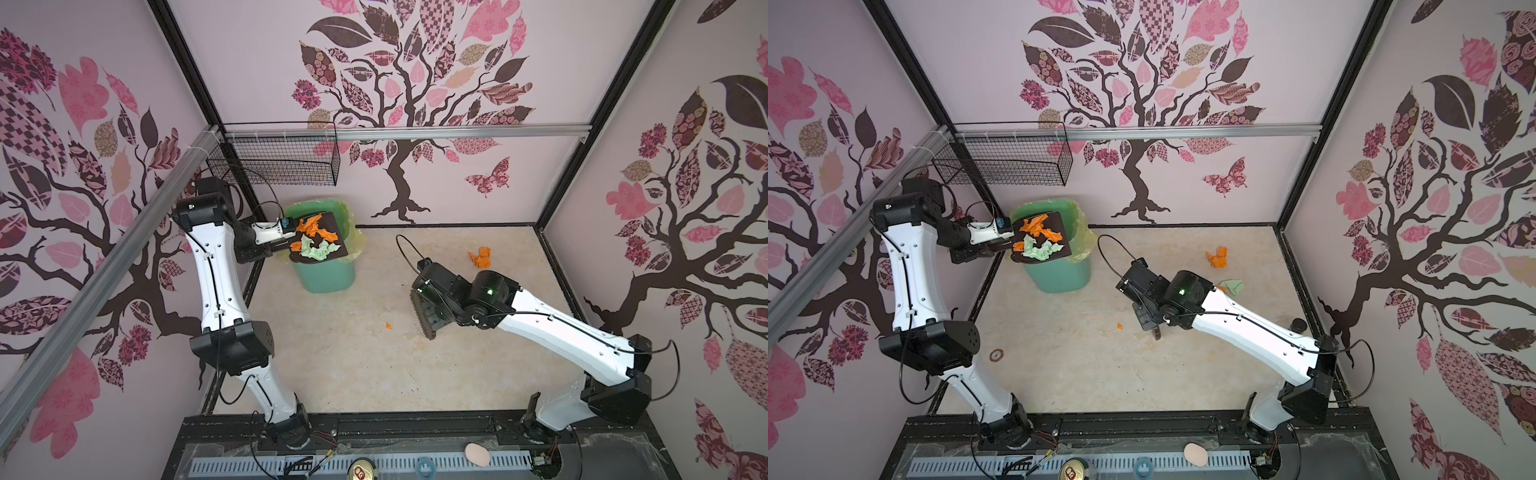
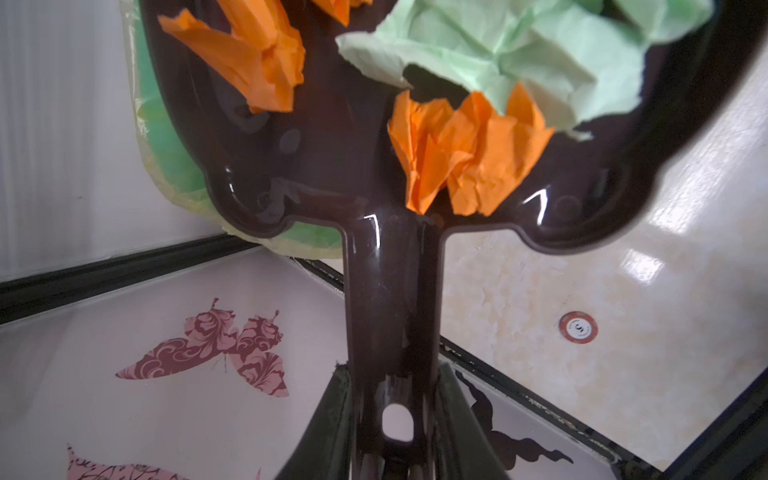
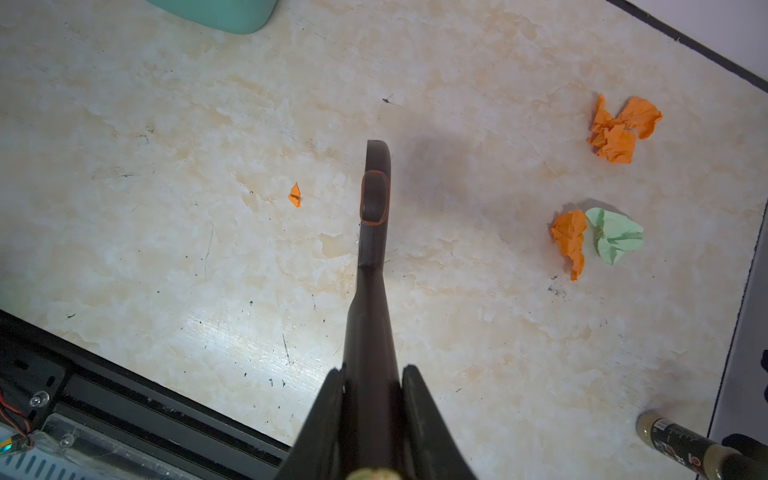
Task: Sweep away the paper scraps from the table
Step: 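Tip the dustpan over the bin with the left gripper to empty scraps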
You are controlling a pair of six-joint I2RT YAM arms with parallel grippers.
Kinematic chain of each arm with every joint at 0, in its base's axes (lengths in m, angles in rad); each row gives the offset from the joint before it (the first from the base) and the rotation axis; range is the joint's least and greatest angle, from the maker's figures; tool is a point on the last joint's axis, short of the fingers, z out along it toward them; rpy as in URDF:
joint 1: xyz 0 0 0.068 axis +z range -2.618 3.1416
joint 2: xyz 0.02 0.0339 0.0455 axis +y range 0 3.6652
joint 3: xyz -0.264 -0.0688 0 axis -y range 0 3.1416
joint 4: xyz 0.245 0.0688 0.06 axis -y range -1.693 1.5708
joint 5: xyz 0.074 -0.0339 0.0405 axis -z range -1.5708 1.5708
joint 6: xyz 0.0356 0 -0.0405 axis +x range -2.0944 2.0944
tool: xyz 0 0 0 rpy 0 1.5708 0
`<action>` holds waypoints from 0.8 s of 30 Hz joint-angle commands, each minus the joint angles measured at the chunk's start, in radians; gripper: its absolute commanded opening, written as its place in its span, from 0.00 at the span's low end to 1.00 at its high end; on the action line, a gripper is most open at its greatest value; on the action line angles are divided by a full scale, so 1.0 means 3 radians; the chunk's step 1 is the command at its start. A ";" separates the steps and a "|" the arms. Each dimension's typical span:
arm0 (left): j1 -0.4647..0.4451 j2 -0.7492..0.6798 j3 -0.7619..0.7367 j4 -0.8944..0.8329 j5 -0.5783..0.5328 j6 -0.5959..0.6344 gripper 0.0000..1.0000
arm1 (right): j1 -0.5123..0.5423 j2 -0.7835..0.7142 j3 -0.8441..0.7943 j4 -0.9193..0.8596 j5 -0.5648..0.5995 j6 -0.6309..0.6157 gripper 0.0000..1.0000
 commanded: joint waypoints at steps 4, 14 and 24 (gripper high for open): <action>0.0035 0.0451 0.0565 -0.0531 -0.0158 0.0009 0.00 | -0.0013 -0.0075 -0.0104 0.0114 -0.0049 0.0002 0.00; 0.0028 0.0804 0.1087 -0.0520 -0.0118 -0.0059 0.00 | -0.0013 0.0036 -0.0246 0.0279 -0.0185 -0.0003 0.00; -0.0087 0.0686 0.0808 0.0409 -0.0704 0.0083 0.00 | -0.0013 0.0062 -0.0279 0.0343 -0.0207 0.0007 0.00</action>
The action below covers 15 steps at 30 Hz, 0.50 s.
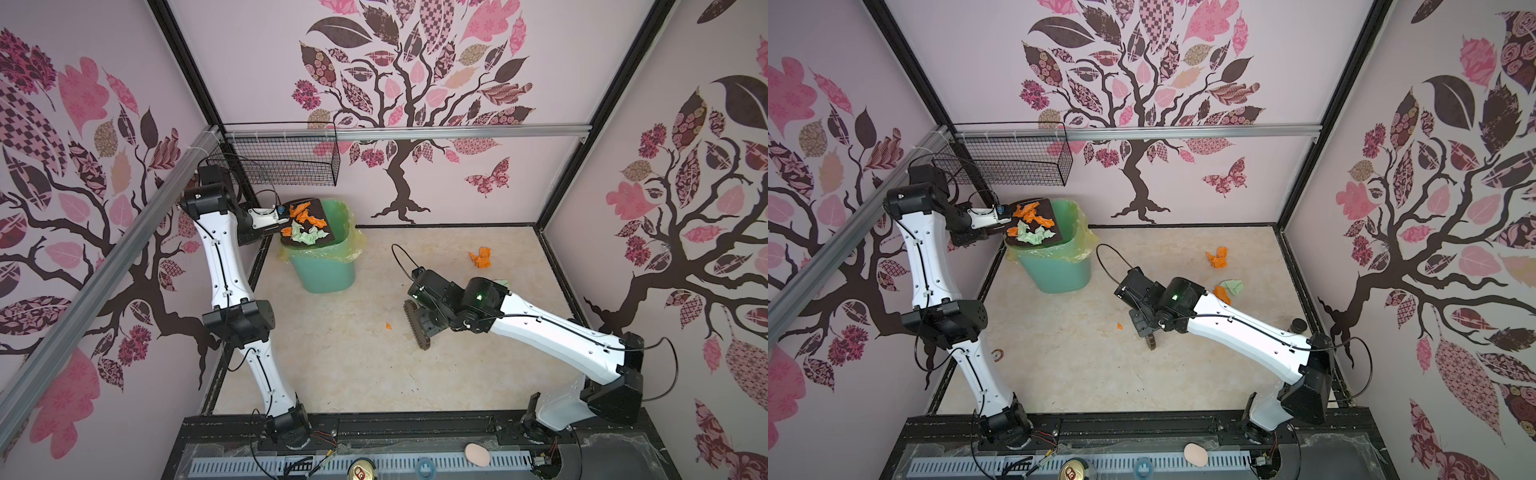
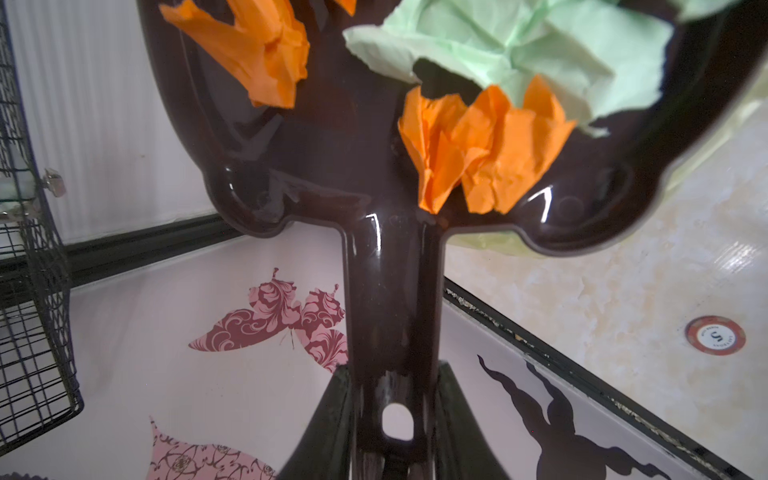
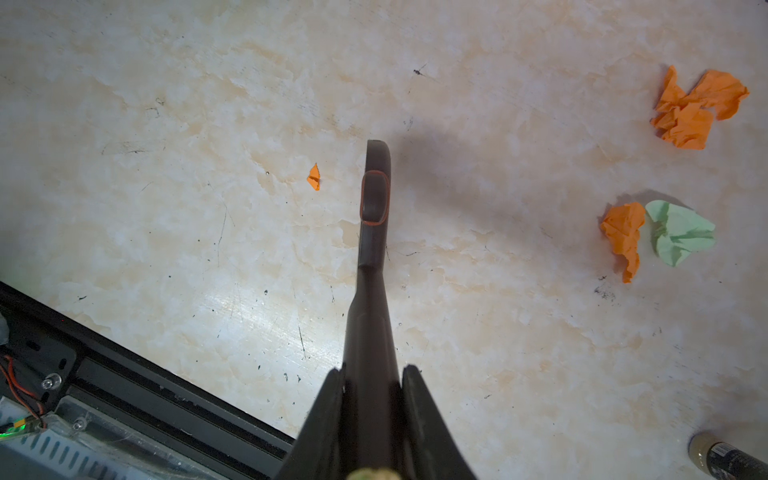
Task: Sweep away the paper scraps from the table
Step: 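Tip the dustpan over the bin with the left gripper to empty scraps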
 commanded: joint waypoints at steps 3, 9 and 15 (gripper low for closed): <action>-0.0111 -0.0070 -0.0090 0.0341 -0.0424 0.0202 0.00 | -0.0006 0.0013 0.0017 0.0054 0.0051 0.0008 0.00; -0.0252 -0.0205 -0.0185 0.0579 -0.0658 0.0440 0.00 | -0.0009 -0.0042 -0.0076 0.0085 0.0038 0.0032 0.00; -0.0436 -0.0328 -0.0333 0.0743 -0.0920 0.0635 0.00 | -0.0005 -0.0134 -0.0187 0.0150 0.0035 0.0058 0.00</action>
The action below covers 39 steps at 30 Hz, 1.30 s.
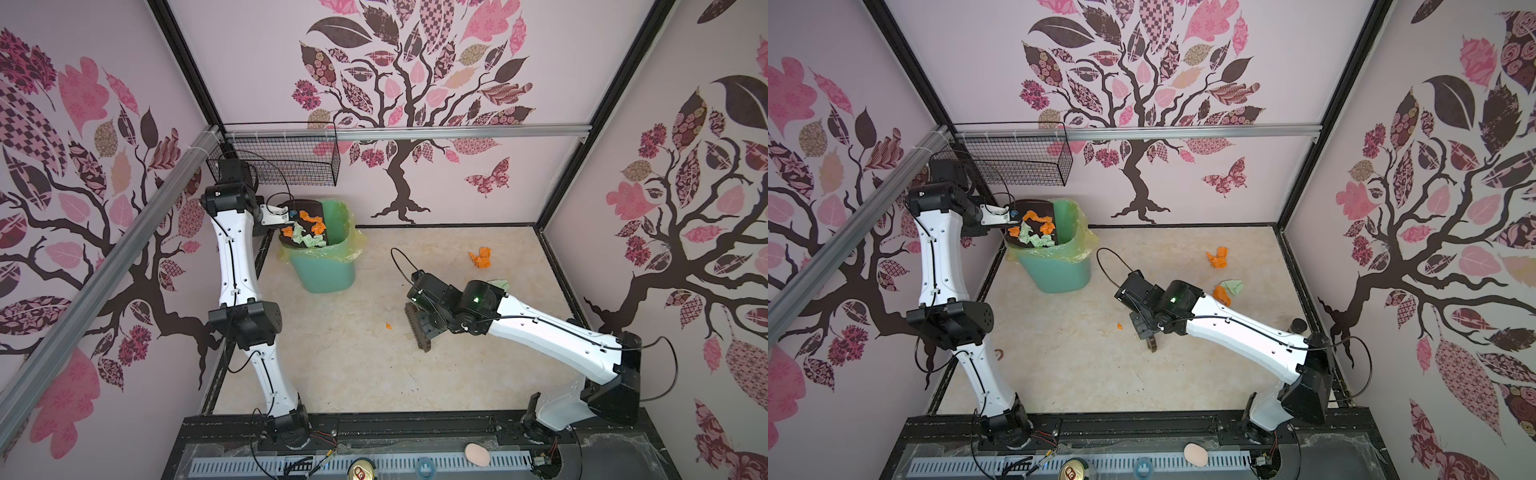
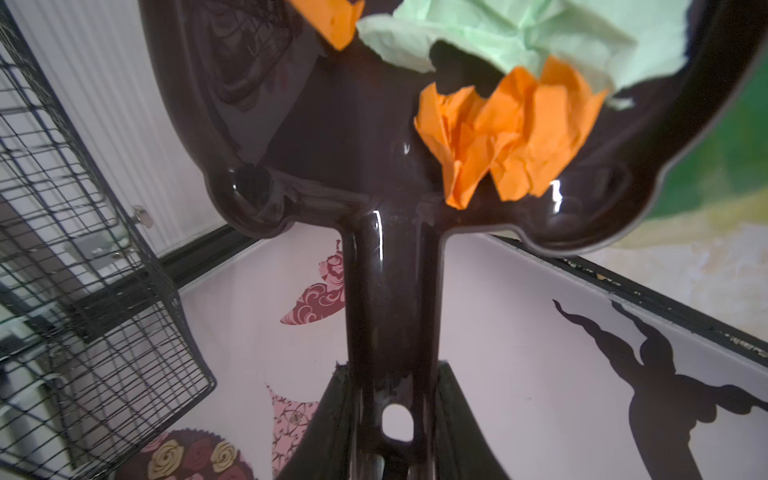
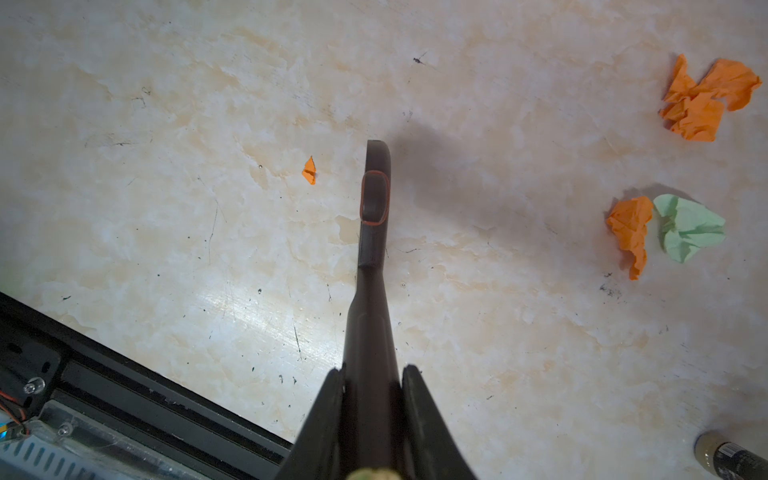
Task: Sweep away the paper scraps from the table
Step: 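Tip the dustpan over the bin with the left gripper to empty scraps, then lower the empty dustpan to the table nearer the robot with the left gripper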
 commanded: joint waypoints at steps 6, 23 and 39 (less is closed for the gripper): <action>-0.0206 -0.0324 -0.0206 0.0300 -0.0230 0.0195 0.00 | -0.0009 -0.0200 -0.0092 0.0081 0.0036 0.0054 0.00; -0.0165 -0.0308 0.0112 0.0371 -0.0215 0.0281 0.00 | -0.0005 -0.0197 0.0014 0.0056 0.0052 0.0038 0.00; 0.0331 -0.1576 -0.0507 -0.0994 0.1294 -0.0064 0.00 | -0.0009 -0.0208 0.0176 -0.0052 0.0163 0.0030 0.00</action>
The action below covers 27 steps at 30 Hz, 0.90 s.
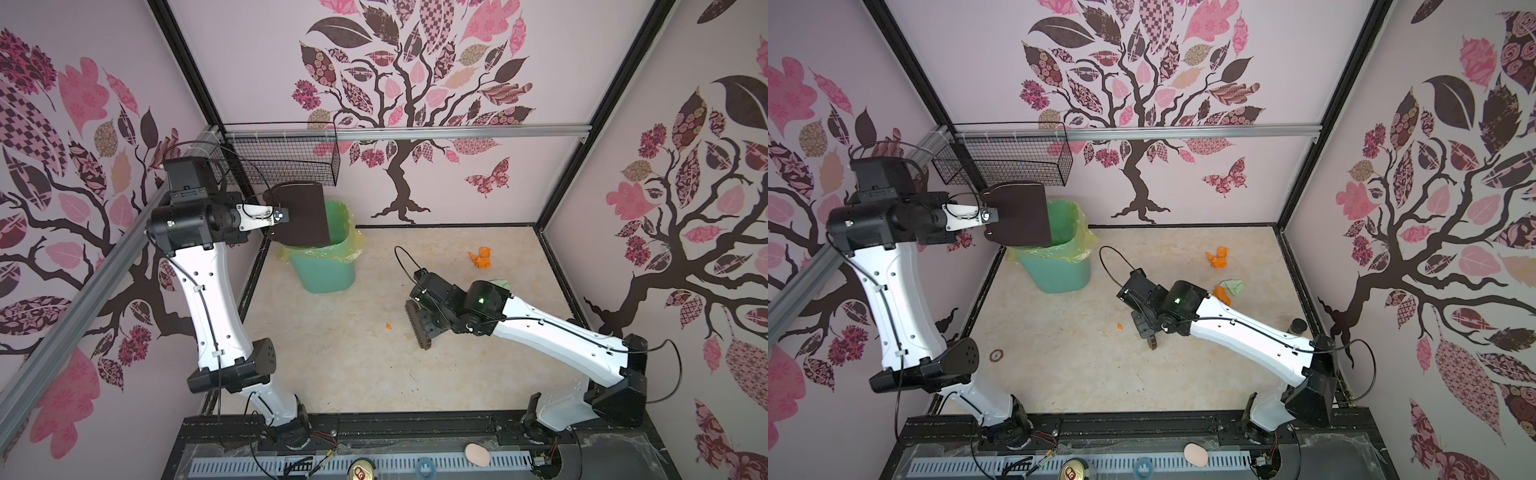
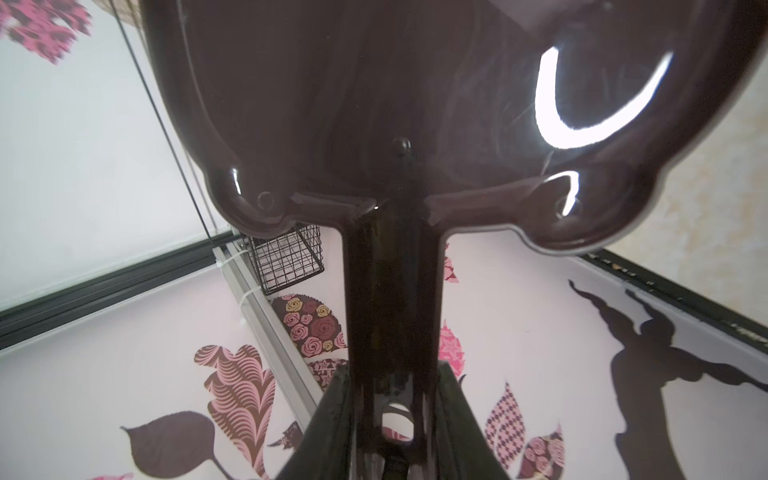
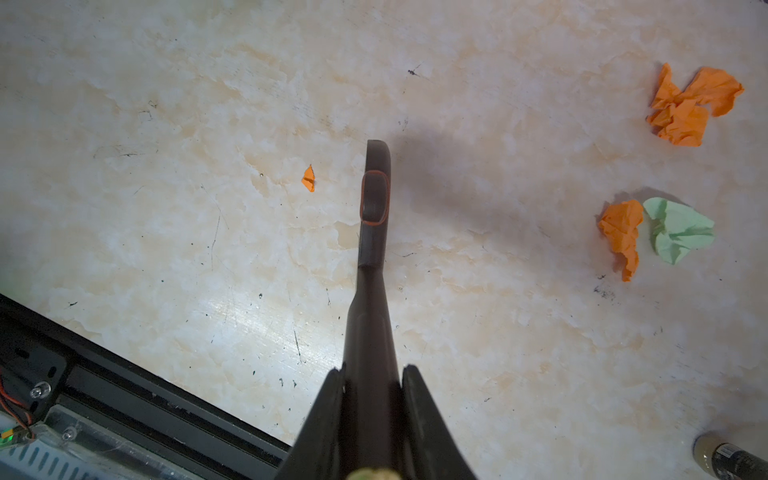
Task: Sweep away the paper scraps from the table
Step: 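Lower the empty dustpan to the table nearer the robot with the left gripper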
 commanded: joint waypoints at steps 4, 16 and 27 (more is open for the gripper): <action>0.0136 -0.0934 -0.1482 -0.0771 0.0803 -0.0091 0.00 | -0.0072 -0.0192 0.0197 -0.0128 0.0146 0.0120 0.00; 0.0290 -0.2235 -0.4826 0.0493 0.0699 -0.0032 0.00 | -0.0560 0.0069 0.0898 0.0063 -0.1021 0.0115 0.00; 0.0665 -0.2204 -0.5905 0.1881 0.1063 0.0105 0.00 | -0.0713 0.0815 0.0543 0.1037 -0.2282 0.0458 0.00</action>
